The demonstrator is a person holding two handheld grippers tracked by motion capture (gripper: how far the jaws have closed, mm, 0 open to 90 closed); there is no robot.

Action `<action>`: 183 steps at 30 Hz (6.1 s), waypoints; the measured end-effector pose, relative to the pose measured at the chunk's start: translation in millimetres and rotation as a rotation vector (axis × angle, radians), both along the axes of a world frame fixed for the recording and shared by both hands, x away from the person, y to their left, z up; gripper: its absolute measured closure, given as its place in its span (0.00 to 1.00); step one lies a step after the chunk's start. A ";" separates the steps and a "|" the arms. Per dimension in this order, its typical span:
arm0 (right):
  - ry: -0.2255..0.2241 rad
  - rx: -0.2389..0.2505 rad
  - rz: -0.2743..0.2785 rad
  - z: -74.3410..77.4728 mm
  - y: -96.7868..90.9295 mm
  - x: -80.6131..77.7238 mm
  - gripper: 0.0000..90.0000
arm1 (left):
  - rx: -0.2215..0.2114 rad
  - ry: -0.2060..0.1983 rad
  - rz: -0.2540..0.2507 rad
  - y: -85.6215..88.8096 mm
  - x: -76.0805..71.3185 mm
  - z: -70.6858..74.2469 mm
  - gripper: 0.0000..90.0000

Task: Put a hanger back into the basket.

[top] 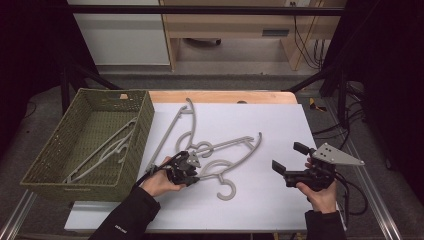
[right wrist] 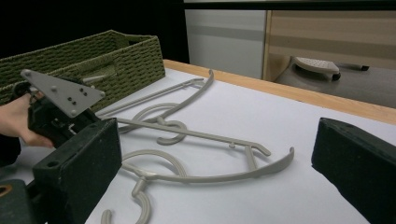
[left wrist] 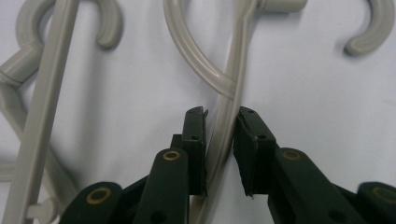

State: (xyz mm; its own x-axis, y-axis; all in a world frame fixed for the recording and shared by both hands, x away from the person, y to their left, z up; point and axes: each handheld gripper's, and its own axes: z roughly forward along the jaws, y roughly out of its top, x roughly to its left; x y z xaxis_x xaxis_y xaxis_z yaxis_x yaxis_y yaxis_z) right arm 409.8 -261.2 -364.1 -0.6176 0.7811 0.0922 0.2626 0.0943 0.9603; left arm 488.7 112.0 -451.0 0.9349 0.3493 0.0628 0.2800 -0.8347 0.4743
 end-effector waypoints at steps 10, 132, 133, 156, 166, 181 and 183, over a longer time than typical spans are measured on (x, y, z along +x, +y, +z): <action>0.000 0.000 0.000 0.1 0.3 -0.1 0.02 | 0.037 -0.002 -0.022 -10.9 -8.6 1.7 0.84; 0.022 -0.017 -0.004 -6.1 3.1 4.3 0.02 | -0.357 -0.161 0.434 300.6 -35.5 134.2 0.91; 0.025 -0.016 -0.004 -6.3 3.2 4.4 0.02 | -0.358 -0.160 0.437 302.4 -34.9 132.4 0.91; 0.032 -0.022 -0.001 -7.8 4.3 5.3 0.02 | -0.290 -0.109 0.476 315.4 -12.2 90.0 0.91; 0.031 -0.022 0.001 -8.2 5.1 5.5 0.02 | -0.150 -0.040 0.523 306.8 -4.8 75.5 0.89; 0.032 -0.026 0.006 -8.1 4.8 5.2 0.02 | -0.083 -0.017 0.596 299.0 -9.8 83.5 0.82; 0.032 -0.026 0.005 -8.1 5.0 5.3 0.02 | -0.049 -0.027 0.588 297.1 -8.1 82.9 0.85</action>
State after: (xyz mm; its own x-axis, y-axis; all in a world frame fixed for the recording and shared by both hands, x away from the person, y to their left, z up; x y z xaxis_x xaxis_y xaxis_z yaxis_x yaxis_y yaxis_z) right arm 415.0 -256.3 -372.3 -0.6188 0.7801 0.0918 0.2926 0.1204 0.9486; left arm 480.6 409.1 -368.1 0.5815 0.8117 0.0545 0.6765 -0.5196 0.5219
